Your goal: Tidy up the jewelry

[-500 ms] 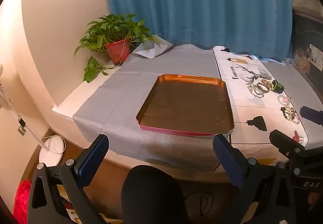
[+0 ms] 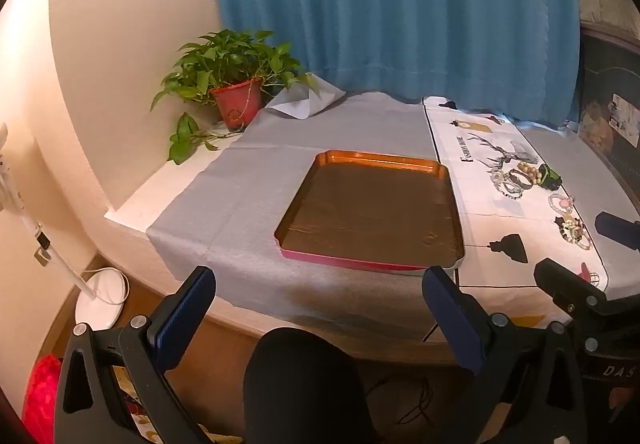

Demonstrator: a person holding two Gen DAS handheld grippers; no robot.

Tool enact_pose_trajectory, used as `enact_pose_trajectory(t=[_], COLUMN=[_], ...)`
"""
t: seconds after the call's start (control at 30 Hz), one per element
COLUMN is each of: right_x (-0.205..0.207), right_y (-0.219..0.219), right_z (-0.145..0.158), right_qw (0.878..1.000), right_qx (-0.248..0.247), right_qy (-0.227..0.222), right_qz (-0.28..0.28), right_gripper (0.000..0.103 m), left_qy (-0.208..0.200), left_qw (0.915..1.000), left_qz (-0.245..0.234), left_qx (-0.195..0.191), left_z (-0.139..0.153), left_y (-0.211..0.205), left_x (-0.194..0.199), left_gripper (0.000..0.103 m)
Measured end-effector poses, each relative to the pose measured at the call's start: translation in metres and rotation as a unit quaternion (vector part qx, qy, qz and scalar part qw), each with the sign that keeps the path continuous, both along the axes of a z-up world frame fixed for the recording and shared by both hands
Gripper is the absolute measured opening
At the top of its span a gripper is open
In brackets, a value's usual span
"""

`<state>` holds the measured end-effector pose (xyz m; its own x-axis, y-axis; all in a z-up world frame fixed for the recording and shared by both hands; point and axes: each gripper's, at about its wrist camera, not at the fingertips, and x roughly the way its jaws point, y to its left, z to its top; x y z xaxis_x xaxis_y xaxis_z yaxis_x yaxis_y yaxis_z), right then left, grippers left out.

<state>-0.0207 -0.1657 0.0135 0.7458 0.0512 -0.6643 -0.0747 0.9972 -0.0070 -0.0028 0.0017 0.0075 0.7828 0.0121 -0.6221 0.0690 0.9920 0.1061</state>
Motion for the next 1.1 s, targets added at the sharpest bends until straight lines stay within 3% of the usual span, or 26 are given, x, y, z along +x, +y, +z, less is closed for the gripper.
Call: enact_pose_trajectory(t=[1.1], right_x=[-0.0032], right_y=[0.0011], right_z=[-0.0069], right_qw=[1.000], right_qx=[0.010], right_qy=[0.008], right_qz=[-0.004], right_gripper=[0.103], left_qy=[-0.007], left_qw=[0.9999], left_qz=[-0.003], left_qx=[0.010], left_z=[0.0083], left_y=[-0.0045], left_x=[-0.0018], left_gripper=[0.103])
